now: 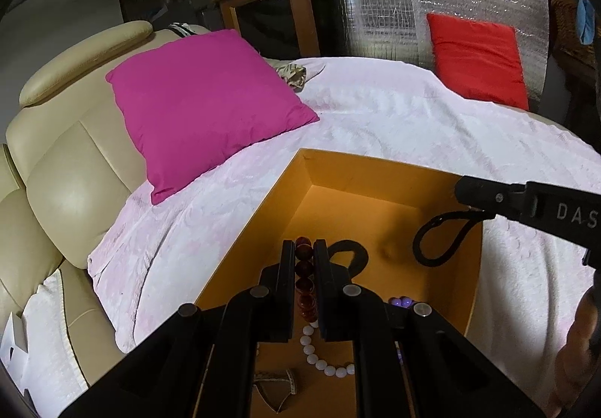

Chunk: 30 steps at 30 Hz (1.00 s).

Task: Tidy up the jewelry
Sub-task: 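Release red bracelet into box with left tool while right tool releases hair tie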

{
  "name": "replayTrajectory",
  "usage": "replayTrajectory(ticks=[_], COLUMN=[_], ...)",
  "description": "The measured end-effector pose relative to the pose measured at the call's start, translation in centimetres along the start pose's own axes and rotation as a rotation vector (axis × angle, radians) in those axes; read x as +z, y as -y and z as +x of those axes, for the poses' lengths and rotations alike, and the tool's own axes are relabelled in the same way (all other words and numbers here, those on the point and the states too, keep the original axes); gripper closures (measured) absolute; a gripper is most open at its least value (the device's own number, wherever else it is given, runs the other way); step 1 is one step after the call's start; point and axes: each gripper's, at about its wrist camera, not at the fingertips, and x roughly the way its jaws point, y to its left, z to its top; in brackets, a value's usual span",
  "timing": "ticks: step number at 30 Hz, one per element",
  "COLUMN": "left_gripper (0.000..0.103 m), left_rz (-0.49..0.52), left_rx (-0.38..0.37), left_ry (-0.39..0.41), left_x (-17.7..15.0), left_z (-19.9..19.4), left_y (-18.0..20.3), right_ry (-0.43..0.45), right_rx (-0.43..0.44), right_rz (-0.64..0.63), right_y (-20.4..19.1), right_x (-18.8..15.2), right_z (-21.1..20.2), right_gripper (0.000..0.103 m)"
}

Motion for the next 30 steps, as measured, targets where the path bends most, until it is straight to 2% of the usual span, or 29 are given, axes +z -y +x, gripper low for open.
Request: replayTrajectory(ticks=[10,21,24,26,28,30], left_gripper=[0.093,0.093,0.083,0.065,0.052,0.046], left_rz=[0.026,0.034,0.029,0.029,0.022,0.013], left_rx=[0.041,0.068,0.070,0.081,0.090,0.091], left_ry=[-0.012,-0.072,-0.087,-0.084,-0.073,-0.062], left_x=[0.6,0.3,0.2,0.2,0.2,0.3], left_z=[1.6,3.6,3.9,3.8,3.3,2.8], left_y=[0.0,-0.2,-0.4,-0.4,-0.5,-0.7], right_ry=[0.001,-0.005,-0.002,0.001,0.005,0.009], right_rx=[-0.018,-0.052,-0.072,-0.073,-0.076,-0.078], right_rz=[-0.007,-0.027,-0.030,-0.027,-0.027,-0.025], right_y=[0.0,-0.2,-0.1,-0.1,0.0,0.0], right_x=[0.0,0.0,0.0,0.0,0.0,0.0], right_z=[1.3,2.7,2.9,2.8,2.6,2.2], right_gripper=[0.083,0.082,0.082,0.082,0.080,0.076])
